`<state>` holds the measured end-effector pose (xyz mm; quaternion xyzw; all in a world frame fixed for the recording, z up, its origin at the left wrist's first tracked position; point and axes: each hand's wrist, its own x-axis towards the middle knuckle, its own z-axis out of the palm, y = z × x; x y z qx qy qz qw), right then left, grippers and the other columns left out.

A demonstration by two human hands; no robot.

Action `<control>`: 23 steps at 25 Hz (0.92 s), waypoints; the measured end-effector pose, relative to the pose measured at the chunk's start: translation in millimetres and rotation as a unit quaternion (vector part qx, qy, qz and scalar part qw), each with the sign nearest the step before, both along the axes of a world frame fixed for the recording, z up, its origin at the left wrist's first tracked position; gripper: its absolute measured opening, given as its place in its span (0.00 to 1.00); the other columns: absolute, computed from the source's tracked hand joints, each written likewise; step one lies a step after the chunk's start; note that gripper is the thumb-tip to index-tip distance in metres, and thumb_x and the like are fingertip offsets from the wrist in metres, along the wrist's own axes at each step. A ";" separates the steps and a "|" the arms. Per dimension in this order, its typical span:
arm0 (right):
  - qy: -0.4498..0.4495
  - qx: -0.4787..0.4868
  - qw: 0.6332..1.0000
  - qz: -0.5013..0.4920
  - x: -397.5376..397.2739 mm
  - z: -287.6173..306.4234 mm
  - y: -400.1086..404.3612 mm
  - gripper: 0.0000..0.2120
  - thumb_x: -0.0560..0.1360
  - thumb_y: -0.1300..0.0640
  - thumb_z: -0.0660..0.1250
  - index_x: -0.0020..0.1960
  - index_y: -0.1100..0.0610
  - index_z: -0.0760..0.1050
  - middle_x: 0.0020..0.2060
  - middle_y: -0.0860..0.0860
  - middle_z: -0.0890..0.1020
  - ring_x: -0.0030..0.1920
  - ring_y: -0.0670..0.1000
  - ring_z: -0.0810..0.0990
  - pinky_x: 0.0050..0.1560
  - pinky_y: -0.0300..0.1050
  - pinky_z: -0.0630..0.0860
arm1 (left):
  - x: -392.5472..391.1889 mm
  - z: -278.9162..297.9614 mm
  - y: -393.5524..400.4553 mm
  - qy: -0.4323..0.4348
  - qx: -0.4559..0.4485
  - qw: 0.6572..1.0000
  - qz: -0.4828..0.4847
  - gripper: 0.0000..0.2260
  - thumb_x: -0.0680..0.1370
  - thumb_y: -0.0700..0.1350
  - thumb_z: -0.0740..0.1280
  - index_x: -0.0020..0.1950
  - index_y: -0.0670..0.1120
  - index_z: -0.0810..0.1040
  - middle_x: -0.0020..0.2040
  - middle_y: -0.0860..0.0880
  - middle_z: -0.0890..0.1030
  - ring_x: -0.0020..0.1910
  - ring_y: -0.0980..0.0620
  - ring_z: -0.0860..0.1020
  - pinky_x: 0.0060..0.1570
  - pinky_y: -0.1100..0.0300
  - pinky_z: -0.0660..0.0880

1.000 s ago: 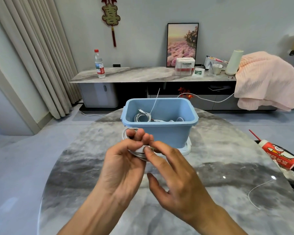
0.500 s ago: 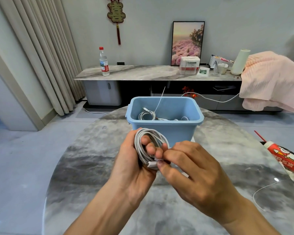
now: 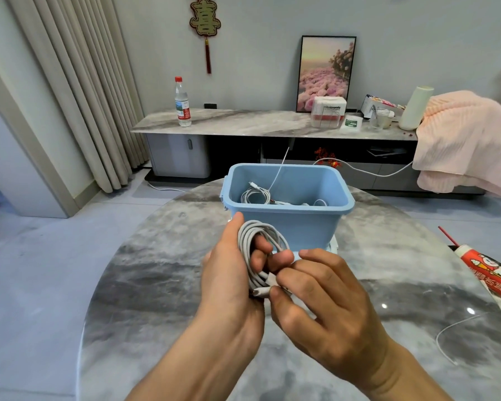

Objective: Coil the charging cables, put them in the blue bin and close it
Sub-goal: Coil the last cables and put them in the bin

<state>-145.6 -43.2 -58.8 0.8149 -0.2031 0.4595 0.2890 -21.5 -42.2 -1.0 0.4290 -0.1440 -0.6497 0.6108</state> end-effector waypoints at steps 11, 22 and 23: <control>0.010 0.006 1.000 -0.014 -25.6 23.0 5.2 0.08 0.72 0.65 0.74 0.47 0.60 0.75 0.41 0.58 0.83 0.47 0.57 0.80 0.56 0.56 0.77 | 9.3 5.1 -2.5 -0.112 -0.056 0.975 -0.184 0.22 0.78 0.60 0.62 0.38 0.42 0.81 0.30 0.47 0.79 0.29 0.51 0.78 0.32 0.60 0.74; -0.001 0.123 0.992 -0.030 -43.3 28.1 4.0 0.03 0.73 0.67 0.70 0.43 0.62 0.82 0.44 0.57 0.83 0.43 0.56 0.81 0.43 0.45 0.78 | 34.1 -9.0 -2.7 -0.529 -0.424 0.678 -0.285 0.10 0.83 0.53 0.59 0.62 0.53 0.72 0.49 0.54 0.81 0.50 0.52 0.80 0.51 0.52 0.76; -0.007 0.135 0.990 -0.025 -44.9 28.4 3.9 0.03 0.74 0.66 0.71 0.46 0.62 0.82 0.45 0.57 0.83 0.43 0.55 0.81 0.44 0.44 0.78 | 32.5 -8.7 -2.0 -0.484 -0.413 0.709 -0.305 0.09 0.83 0.50 0.59 0.62 0.51 0.71 0.46 0.51 0.81 0.47 0.53 0.79 0.50 0.51 0.76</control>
